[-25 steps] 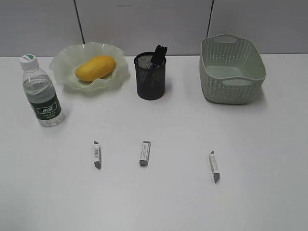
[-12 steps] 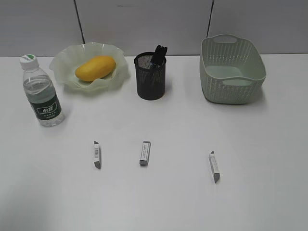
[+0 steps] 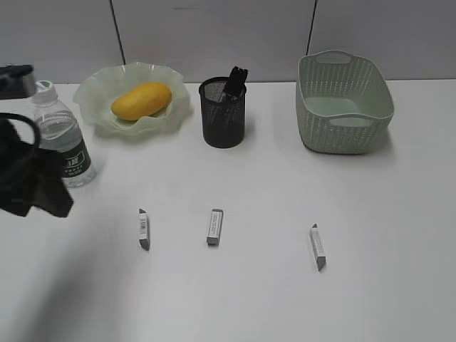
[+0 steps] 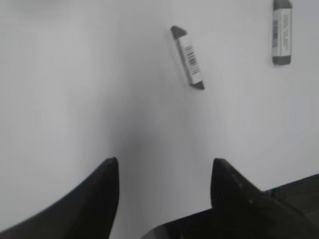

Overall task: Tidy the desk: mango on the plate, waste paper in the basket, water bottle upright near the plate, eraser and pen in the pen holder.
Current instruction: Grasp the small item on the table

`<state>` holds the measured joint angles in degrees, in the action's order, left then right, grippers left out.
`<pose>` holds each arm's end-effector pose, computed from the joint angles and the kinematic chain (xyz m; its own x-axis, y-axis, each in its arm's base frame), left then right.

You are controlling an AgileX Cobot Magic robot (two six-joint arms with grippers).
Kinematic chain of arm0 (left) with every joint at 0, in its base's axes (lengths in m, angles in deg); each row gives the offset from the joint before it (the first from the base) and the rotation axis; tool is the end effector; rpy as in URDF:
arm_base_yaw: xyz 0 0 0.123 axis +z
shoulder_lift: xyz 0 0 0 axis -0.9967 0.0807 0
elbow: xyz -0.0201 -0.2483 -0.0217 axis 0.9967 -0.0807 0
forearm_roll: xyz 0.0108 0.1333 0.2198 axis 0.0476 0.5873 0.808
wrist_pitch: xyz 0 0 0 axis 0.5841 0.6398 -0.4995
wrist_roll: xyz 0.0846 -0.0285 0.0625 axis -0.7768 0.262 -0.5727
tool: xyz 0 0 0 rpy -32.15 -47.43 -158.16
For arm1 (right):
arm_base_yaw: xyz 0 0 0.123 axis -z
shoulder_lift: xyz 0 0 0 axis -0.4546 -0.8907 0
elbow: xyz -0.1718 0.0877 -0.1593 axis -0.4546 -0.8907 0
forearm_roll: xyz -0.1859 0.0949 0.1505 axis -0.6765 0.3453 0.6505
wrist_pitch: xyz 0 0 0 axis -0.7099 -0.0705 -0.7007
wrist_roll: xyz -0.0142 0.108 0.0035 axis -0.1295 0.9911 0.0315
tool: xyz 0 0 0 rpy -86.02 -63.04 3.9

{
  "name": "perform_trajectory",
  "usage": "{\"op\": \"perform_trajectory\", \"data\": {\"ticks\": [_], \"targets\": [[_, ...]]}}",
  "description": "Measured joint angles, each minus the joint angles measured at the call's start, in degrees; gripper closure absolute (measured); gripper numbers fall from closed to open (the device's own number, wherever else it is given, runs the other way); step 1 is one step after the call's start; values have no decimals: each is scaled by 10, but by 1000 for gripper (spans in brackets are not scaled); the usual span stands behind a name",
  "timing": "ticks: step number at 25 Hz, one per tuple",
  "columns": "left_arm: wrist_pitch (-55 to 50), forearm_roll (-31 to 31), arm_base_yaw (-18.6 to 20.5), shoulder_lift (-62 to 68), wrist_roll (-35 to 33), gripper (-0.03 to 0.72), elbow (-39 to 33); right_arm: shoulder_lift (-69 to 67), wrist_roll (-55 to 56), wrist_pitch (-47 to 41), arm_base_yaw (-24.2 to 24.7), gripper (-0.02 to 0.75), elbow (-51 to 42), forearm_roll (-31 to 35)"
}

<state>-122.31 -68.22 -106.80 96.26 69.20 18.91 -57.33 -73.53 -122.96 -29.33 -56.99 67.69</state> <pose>0.2514 -0.1152 0.1861 -0.9634 0.1590 -0.2159 0.2004 0.9620 -0.1856 0.0744 0.0036 0.2656 -0.5658 -0.0564 -0.8226 -0.0637 0.9977 -0.0246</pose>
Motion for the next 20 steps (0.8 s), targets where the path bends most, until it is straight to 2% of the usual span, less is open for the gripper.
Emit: {"op": "perform_trajectory", "data": {"ticks": [4, 8, 12, 20], "targets": [[31, 29, -55, 77, 82, 246, 58, 0, 0, 0, 0, 333, 0, 0], [48, 50, -75, 146, 152, 252, 96, 0, 0, 0, 0, 333, 0, 0], [49, 55, -85, 204, 166, 288, 129, 0, 0, 0, 0, 333, 0, 0], [53, 70, -85, 274, 167, 298, 171, 0, 0, 1, 0, 333, 0, 0]]}}
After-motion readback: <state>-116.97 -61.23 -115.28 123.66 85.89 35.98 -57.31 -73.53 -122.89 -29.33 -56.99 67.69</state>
